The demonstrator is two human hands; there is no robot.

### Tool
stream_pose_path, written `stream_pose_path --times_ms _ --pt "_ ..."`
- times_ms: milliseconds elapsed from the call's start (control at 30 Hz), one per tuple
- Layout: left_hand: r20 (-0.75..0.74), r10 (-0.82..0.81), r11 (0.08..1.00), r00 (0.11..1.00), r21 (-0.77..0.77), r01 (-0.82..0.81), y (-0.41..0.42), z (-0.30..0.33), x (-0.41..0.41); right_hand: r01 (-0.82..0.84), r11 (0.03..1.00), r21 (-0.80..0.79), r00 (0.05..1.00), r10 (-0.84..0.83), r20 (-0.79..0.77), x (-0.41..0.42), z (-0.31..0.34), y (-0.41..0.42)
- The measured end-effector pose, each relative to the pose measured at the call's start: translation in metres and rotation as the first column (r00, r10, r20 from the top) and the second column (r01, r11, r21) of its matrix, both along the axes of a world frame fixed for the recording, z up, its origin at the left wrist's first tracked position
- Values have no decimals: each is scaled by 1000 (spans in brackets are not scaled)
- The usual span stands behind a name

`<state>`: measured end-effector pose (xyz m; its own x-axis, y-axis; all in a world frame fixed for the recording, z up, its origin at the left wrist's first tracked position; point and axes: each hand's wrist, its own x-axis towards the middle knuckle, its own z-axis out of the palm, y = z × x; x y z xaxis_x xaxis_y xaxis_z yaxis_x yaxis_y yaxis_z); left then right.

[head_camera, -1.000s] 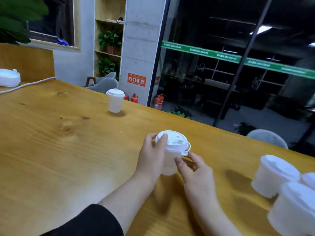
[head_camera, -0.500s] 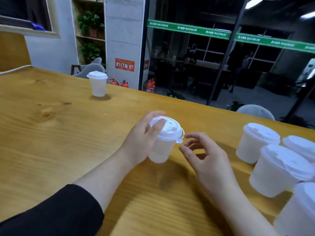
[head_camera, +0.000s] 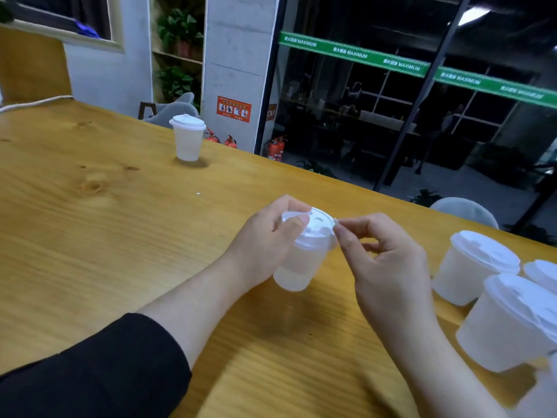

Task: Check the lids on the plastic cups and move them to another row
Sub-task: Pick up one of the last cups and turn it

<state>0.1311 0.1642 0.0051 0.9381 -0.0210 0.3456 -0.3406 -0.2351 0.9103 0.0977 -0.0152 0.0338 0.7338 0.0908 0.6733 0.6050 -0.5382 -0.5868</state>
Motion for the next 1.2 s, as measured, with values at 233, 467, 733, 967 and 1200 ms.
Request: stream_pose_path --times_ms 233,467,733,967,1200 --pt "-6 -14 999 1000 31 14 2 1 0 69 969 -239 992 -41 119 0 -5 -1" --pt "16 -17 1000 1000 23 17 2 1 -1 227 829 -512 974 -186 131 -16 6 3" --pt "38 -35 999 999 22 34 1 1 -2 249 679 -690 957 -282 68 -22 36 14" --pt "-73 91 957 993 -269 -107 6 5 -4 118 875 -470 988 -152 -37 -9 40 13" --pt "-403 45 891 914 -398 -219 9 13 -3 -179 765 -618 910 -109 -399 21 47 45"
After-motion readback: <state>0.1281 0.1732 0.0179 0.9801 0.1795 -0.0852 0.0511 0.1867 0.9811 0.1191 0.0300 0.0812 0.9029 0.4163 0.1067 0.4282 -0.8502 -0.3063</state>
